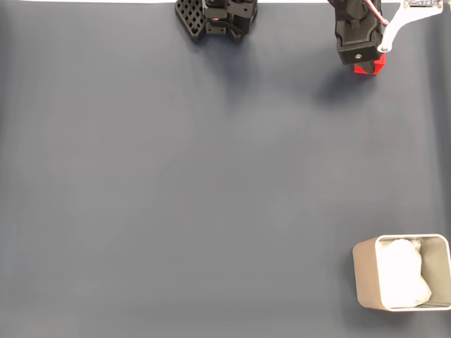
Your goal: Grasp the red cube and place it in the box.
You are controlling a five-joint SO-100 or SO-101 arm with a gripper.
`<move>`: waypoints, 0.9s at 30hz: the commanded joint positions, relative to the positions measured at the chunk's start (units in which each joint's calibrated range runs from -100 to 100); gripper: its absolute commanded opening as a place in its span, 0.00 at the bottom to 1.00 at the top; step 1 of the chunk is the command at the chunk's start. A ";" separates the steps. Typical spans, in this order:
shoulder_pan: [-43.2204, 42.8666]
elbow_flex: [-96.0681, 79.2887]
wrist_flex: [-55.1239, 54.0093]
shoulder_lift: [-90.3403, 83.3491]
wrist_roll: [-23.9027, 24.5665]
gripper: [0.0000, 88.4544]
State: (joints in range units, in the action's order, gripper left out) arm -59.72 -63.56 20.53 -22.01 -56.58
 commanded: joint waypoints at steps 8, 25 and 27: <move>-0.01 0.88 0.05 -0.17 -1.03 0.32; 0.20 1.43 1.61 -0.69 -1.42 0.14; 0.20 1.79 1.61 -0.69 -1.22 0.11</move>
State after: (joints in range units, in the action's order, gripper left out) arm -59.72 -63.56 21.80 -21.84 -57.51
